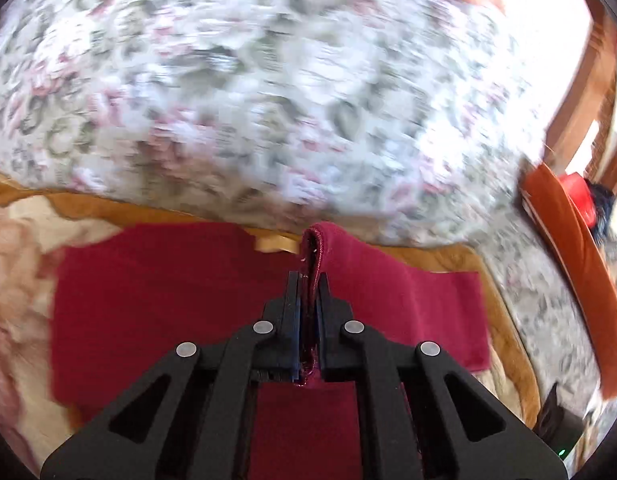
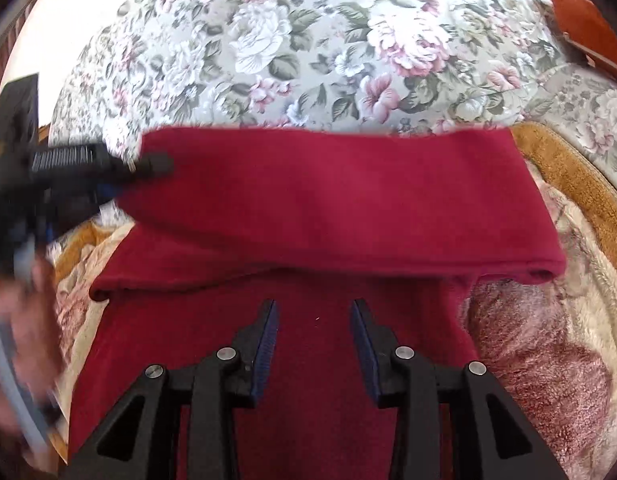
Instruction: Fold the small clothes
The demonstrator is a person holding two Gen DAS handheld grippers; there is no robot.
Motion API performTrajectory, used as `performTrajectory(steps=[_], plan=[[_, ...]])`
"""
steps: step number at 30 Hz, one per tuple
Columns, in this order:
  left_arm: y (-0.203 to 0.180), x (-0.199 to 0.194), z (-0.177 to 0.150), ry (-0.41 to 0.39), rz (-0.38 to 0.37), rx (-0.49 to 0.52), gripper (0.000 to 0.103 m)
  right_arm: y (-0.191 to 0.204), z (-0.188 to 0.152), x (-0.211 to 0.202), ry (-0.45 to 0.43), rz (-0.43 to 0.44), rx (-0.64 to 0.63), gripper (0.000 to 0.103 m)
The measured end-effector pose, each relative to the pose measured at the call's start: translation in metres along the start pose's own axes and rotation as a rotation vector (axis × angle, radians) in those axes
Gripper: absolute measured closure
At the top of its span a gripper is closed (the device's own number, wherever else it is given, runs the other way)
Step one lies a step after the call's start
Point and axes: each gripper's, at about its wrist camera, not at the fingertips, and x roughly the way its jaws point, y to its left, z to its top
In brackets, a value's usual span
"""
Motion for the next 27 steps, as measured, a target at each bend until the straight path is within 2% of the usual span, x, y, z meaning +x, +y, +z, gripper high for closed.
performTrajectory(steps=[4, 7, 11, 14, 16, 18, 19, 20, 21, 22, 23, 24, 25, 27], plan=[[0.063, -0.012, 0.01, 0.04, 0.082, -0.048, 0.099, 0.006, -0.002, 0.011, 0.05, -0.007, -0.034, 0.067], [0.099, -0.007, 0.002, 0.112, 0.091, -0.089, 0.099, 0.009, -0.003, 0.014, 0.062, -0.009, -0.051, 0.067], [0.114, 0.005, -0.02, 0.163, 0.153, -0.045, 0.098, 0.011, -0.004, 0.014, 0.066, -0.011, -0.062, 0.067], [0.117, 0.008, -0.032, 0.155, 0.238, -0.02, 0.092, 0.011, -0.004, 0.016, 0.068, -0.014, -0.068, 0.067], [0.119, 0.006, -0.035, 0.149, 0.256, -0.037, 0.091, 0.01, -0.003, 0.015, 0.069, -0.012, -0.067, 0.067], [0.119, 0.0, -0.032, 0.124, 0.286, -0.059, 0.088, 0.01, -0.003, 0.016, 0.069, -0.009, -0.063, 0.067], [0.118, -0.007, -0.03, 0.087, 0.311, -0.07, 0.086, 0.009, -0.003, 0.016, 0.069, -0.006, -0.06, 0.067], [0.116, -0.014, -0.029, 0.047, 0.34, -0.08, 0.077, 0.008, -0.002, 0.015, 0.065, -0.003, -0.054, 0.067], [0.116, -0.024, -0.029, -0.009, 0.386, -0.097, 0.065, 0.006, -0.001, 0.012, 0.048, -0.002, -0.044, 0.067], [0.115, -0.031, -0.03, -0.054, 0.42, -0.111, 0.06, 0.003, 0.001, 0.005, 0.012, -0.001, -0.031, 0.067], [0.113, -0.035, -0.032, -0.082, 0.439, -0.118, 0.057, 0.001, 0.002, -0.002, -0.022, -0.005, -0.023, 0.067], [0.107, -0.039, -0.037, -0.122, 0.455, -0.107, 0.057, -0.004, 0.005, -0.016, -0.094, -0.042, -0.012, 0.067], [0.102, -0.036, -0.039, -0.131, 0.443, -0.084, 0.057, -0.01, 0.008, -0.03, -0.162, -0.093, 0.006, 0.067], [0.086, -0.021, -0.045, -0.111, 0.364, -0.003, 0.058, -0.028, 0.01, -0.05, -0.245, -0.177, 0.087, 0.067]])
